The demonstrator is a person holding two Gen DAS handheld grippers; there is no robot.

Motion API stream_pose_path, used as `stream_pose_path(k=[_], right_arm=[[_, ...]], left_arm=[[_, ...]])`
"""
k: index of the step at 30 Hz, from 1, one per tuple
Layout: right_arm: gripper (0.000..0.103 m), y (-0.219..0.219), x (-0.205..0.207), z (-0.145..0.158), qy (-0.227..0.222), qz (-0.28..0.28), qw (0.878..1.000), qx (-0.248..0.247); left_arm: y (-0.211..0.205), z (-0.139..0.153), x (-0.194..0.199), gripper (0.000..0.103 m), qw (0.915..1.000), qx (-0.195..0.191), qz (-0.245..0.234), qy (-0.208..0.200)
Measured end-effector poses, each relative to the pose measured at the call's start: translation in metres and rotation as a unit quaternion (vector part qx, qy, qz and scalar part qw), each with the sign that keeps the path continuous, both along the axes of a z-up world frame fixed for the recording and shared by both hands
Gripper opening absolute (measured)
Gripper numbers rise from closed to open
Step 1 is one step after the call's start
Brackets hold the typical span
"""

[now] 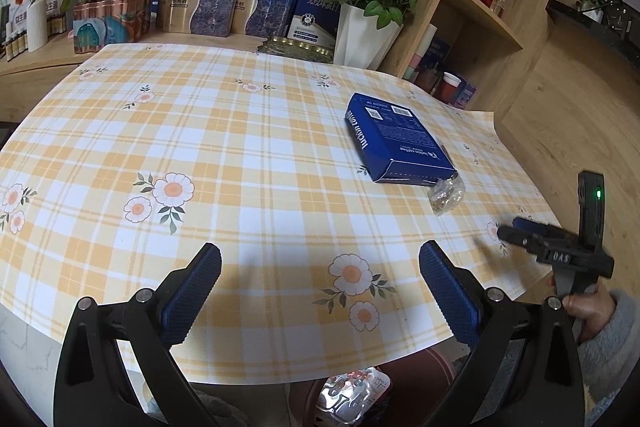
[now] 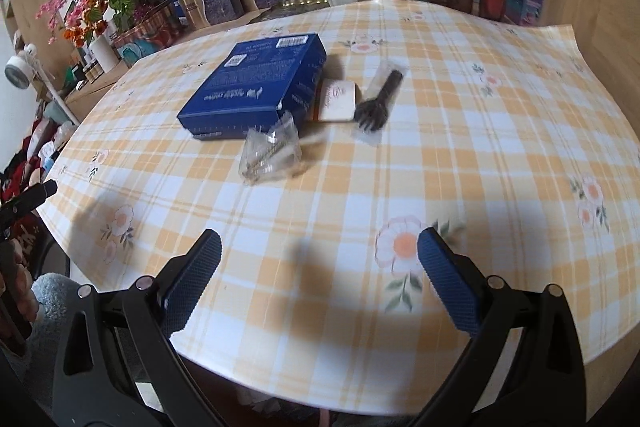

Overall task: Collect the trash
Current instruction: 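Grasp the clear plastic bag with the right gripper, then move the left gripper to the blue Luckin coffee box while the right holds the bag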

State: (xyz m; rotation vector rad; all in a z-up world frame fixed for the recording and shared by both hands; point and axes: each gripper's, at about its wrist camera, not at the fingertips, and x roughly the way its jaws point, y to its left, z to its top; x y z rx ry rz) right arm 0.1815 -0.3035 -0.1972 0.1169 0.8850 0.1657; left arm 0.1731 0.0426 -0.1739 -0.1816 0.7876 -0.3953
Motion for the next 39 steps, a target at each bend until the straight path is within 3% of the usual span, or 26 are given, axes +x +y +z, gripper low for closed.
stream_pose_path(k=[7, 9, 15, 17, 19, 20, 23, 26, 30, 39], right_arm=[[0.096, 0.006, 0.033, 0.009, -0.007, 0.022, 1.000, 0.015], [0.089, 0.014, 0.043, 0.006, -0.001, 0.037, 0.999, 0.020], [0.082, 0.035, 0.068, -0.007, 0.020, 0.051, 0.998, 0.023], [0.066, 0.041, 0.073, -0.011, 0.028, 0.058, 0.998, 0.022], [0.062, 0.046, 0.079, -0.019, 0.046, 0.061, 0.997, 0.014], [0.052, 0.047, 0.081, -0.023, 0.056, 0.063, 0.996, 0.013], [0.040, 0.045, 0.077, -0.022, 0.052, 0.067, 0.996, 0.023], [0.036, 0.039, 0.063, -0.009, 0.027, 0.061, 0.997, 0.033], [0.034, 0.028, 0.040, 0.007, 0.000, 0.048, 0.998, 0.035], [0.034, -0.004, -0.004, 0.006, -0.019, 0.009, 0.999, 0.044]], left_arm=[[0.006, -0.005, 0.002, 0.097, 0.9999, -0.001, 0.011, 0.006], [0.006, -0.007, 0.002, 0.097, 0.9999, -0.001, 0.011, 0.007], [0.006, -0.013, 0.003, 0.097, 0.9998, -0.003, 0.013, 0.015], [0.005, -0.014, 0.004, 0.097, 0.9998, -0.001, 0.013, 0.016], [0.005, -0.014, 0.004, 0.097, 0.9998, -0.002, 0.011, 0.017], [0.004, -0.014, 0.005, 0.097, 0.9998, -0.002, 0.010, 0.016], [0.003, -0.015, 0.007, 0.097, 0.9998, -0.003, 0.010, 0.018], [0.000, -0.015, 0.011, 0.097, 0.9997, -0.004, 0.006, 0.021], [-0.013, -0.011, 0.014, 0.097, 0.9998, 0.002, -0.010, 0.019], [-0.058, 0.010, 0.018, 0.097, 0.9981, 0.036, -0.049, 0.002]])
